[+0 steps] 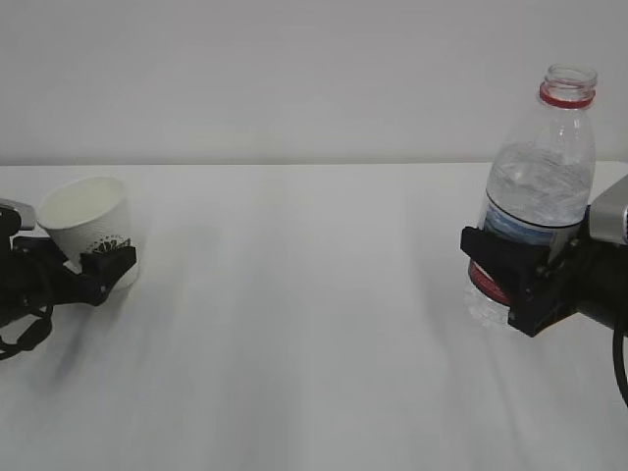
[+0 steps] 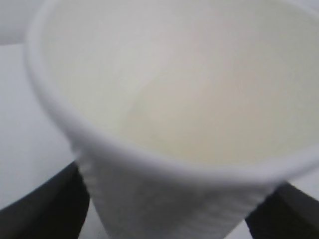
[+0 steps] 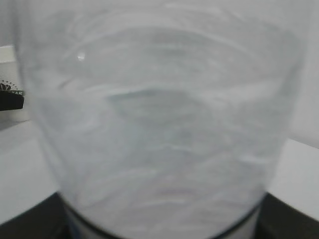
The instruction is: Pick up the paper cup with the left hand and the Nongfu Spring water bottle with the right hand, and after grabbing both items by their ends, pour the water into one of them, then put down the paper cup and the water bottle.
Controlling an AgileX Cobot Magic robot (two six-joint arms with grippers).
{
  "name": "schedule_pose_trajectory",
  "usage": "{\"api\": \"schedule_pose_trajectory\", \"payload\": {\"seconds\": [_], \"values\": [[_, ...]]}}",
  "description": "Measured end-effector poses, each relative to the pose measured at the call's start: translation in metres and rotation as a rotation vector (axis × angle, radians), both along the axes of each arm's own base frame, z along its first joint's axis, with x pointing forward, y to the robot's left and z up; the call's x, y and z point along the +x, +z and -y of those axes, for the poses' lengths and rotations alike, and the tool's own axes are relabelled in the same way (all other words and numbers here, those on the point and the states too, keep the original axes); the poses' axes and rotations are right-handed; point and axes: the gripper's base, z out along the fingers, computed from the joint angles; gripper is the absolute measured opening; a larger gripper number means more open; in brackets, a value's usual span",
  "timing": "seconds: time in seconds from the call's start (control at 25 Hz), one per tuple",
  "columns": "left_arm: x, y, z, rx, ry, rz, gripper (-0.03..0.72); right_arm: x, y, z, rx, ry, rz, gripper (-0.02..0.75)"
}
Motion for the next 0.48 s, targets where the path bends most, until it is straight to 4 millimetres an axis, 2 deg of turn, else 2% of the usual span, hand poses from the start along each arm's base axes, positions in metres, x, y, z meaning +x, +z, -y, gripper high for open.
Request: {"api": "schedule_pose_trajectory", "payload": {"seconds": [0.32,0.48], "values": [[0.0050,0.0024,-0.0002,0.001,0.002,0.018,0.679,-0.0001,0.0000,-0.0002,-0.001,0.002,0.000,0.449],[0.0045,0.0023,0.0008,0.003,-0.011,0.018,0.649,-0.0001,0.0000,-0.0002,-0.001,0.002,0.000,0.449]]}}
